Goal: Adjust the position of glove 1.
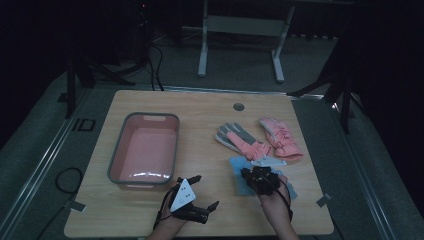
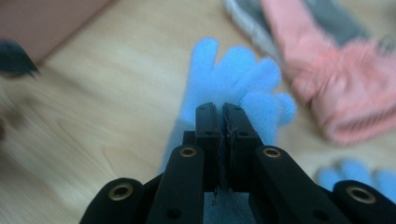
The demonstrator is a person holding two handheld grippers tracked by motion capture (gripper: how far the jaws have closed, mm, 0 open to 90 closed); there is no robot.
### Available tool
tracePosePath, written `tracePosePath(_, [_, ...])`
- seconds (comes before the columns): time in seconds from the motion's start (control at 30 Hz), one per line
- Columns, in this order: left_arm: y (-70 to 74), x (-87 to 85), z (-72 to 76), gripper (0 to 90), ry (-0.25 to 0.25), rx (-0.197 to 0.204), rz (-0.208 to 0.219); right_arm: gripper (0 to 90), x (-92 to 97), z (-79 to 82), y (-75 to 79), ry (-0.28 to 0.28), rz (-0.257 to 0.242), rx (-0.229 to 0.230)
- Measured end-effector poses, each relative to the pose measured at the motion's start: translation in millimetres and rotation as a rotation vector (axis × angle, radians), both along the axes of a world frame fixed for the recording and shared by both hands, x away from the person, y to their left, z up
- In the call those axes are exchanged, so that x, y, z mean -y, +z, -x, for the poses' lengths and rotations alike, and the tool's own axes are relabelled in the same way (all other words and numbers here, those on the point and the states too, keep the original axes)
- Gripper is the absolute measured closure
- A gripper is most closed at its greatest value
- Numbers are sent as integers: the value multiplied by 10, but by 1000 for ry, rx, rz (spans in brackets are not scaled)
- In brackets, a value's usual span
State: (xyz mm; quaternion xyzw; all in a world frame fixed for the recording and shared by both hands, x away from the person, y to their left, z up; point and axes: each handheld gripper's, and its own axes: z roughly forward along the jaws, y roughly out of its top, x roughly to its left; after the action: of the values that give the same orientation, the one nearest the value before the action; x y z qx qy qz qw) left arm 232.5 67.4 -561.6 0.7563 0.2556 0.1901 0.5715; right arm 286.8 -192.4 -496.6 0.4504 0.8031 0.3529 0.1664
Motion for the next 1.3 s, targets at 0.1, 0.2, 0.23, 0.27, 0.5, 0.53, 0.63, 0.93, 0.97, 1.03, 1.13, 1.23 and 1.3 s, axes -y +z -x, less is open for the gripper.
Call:
tracePosePath(0.1, [0,2,1,20,-1,1,0,856,13,17,-147,-9,23,-26])
tracePosePath(0.2, [0,1,-1,19,-2,0,0,855,33,18,-250,-25,42,-34])
tracePosePath(0.23, [0,1,-3,20,-3,-3,1,854,37,16,-265,-28,44,-36])
tracePosePath(0.27, [0,0,-4,19,-3,-4,2,853,44,9,-284,-30,40,-41])
tracePosePath(0.5, [0,4,1,20,-4,1,-2,829,34,-46,-430,-15,49,-54])
tracePosePath(0.53, [0,3,0,19,-3,0,-1,805,34,-55,-462,-15,55,-64])
tracePosePath(0.63, [0,4,0,20,-1,0,-1,732,37,-67,-489,3,52,-59])
tracePosePath(0.93, [-1,0,0,19,-1,-1,2,617,60,-64,-431,37,65,-33])
tracePosePath(0.97, [-1,1,1,19,-2,1,0,611,92,-61,-370,52,45,-14])
tracePosePath(1.03, [-1,1,2,20,-3,3,-1,602,162,-69,-262,76,48,12])
tracePosePath(1.13, [0,0,-1,19,-3,1,0,605,355,-118,-105,129,58,52])
tracePosePath(1.23, [0,0,-2,20,-2,-1,0,624,553,-173,-26,158,70,62])
tracePosePath(1.3, [0,0,-3,20,-1,-2,1,630,735,-214,15,173,77,58])
